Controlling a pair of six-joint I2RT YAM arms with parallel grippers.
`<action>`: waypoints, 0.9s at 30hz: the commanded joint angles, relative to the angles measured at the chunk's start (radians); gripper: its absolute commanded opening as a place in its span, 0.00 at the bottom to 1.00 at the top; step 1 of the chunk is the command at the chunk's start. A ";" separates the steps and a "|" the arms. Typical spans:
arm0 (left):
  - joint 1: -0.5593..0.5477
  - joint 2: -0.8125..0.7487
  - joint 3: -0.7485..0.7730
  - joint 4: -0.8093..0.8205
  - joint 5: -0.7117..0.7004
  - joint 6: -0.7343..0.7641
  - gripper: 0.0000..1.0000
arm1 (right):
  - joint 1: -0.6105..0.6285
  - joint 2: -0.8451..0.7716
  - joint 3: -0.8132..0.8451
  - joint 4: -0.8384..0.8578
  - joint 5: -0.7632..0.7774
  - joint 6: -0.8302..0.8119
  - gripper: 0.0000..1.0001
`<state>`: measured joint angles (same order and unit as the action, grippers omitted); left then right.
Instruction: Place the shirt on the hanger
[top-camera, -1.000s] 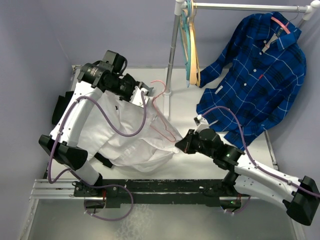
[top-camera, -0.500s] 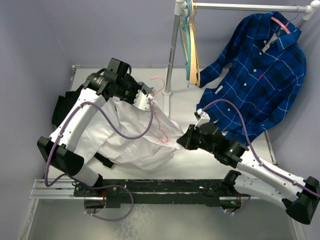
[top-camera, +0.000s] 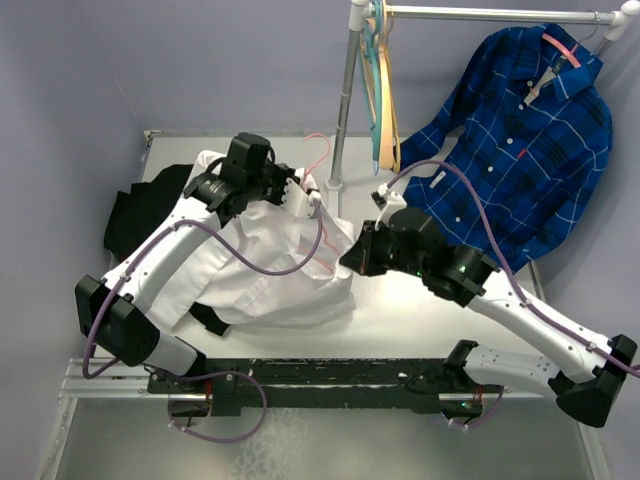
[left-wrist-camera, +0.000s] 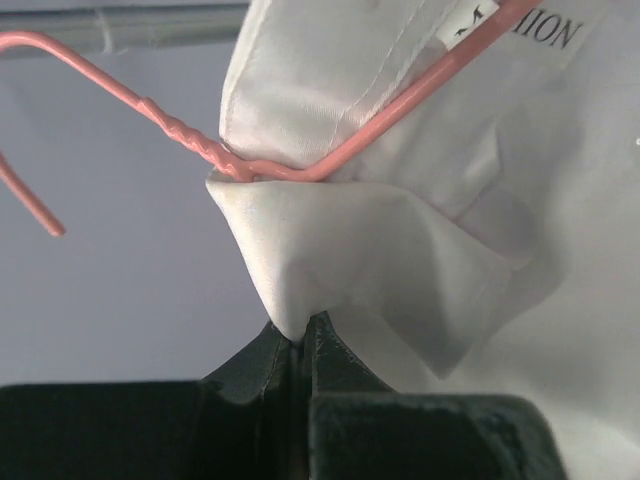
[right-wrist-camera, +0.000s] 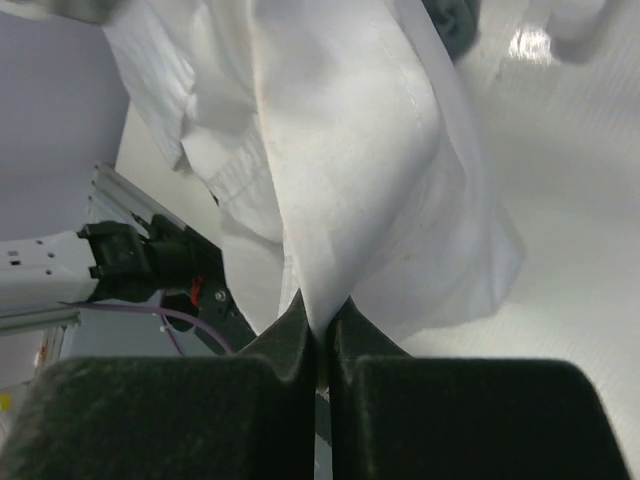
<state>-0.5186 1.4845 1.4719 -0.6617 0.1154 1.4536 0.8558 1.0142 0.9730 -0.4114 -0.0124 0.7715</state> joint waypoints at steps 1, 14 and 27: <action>0.000 -0.065 -0.066 0.364 -0.195 0.065 0.00 | -0.020 0.052 0.117 -0.158 0.007 -0.113 0.00; -0.073 -0.117 -0.043 0.304 -0.139 -0.459 0.00 | -0.021 0.182 -0.040 0.487 -0.171 0.088 0.00; -0.030 -0.201 -0.179 0.246 0.163 -0.909 0.00 | -0.021 0.125 0.002 0.583 -0.163 0.004 0.58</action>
<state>-0.5747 1.3155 1.3506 -0.5022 0.1413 0.7437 0.8291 1.2545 0.9810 0.1207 -0.1528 0.8436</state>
